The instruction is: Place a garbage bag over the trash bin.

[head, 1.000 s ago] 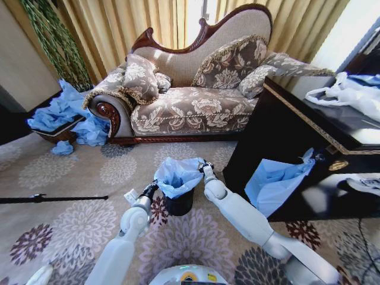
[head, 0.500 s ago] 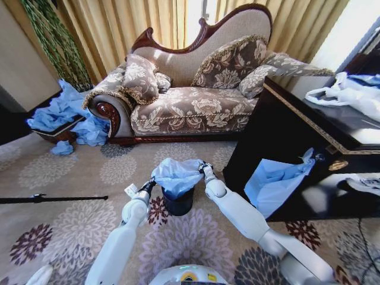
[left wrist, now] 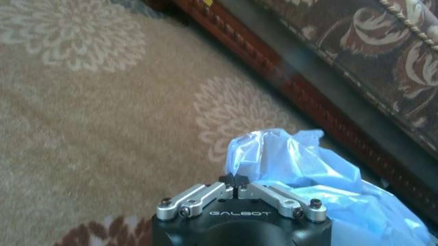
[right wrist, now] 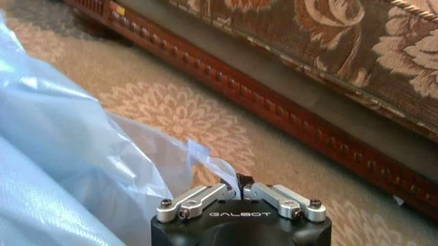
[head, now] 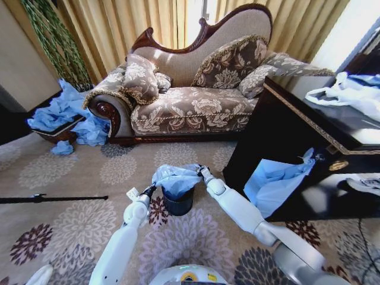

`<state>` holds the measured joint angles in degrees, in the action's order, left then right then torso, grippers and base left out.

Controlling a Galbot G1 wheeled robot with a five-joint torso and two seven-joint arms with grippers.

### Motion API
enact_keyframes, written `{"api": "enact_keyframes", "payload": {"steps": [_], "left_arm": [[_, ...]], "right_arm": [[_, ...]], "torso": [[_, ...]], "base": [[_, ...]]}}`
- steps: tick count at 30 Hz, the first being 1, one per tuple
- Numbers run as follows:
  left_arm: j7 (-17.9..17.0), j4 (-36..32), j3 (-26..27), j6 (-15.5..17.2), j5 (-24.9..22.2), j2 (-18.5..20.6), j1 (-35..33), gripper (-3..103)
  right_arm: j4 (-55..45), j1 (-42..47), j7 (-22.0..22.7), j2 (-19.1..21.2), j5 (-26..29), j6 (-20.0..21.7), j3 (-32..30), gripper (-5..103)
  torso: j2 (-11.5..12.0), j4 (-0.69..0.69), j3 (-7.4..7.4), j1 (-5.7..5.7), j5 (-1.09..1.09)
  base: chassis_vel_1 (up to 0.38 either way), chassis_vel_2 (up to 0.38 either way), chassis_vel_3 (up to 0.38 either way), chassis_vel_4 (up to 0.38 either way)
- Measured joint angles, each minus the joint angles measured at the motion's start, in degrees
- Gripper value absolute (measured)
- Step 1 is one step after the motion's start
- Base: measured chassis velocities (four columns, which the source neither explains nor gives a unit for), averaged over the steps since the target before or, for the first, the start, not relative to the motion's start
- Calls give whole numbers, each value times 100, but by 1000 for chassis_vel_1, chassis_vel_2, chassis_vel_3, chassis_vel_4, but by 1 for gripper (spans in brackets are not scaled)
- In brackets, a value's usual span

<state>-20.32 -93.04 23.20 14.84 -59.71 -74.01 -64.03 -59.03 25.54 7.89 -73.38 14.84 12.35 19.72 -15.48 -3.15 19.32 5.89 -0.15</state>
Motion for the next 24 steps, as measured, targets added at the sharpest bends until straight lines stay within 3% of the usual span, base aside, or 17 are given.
{"api": "enact_keyframes", "payload": {"steps": [7,24], "left_arm": [[89,-4,-15,16,35,-39,-129,0],[217,-345,-4,-8,113,-43,-729,0]], "right_arm": [[51,72,-395,170,-131,-129,11,0],[-640,558,-414,638,-123,-140,129,0]], "torso": [[0,0,0,0,0],[-1,0,0,0,0]], "base": [[0,0,0,0],[0,0,0,0]]}}
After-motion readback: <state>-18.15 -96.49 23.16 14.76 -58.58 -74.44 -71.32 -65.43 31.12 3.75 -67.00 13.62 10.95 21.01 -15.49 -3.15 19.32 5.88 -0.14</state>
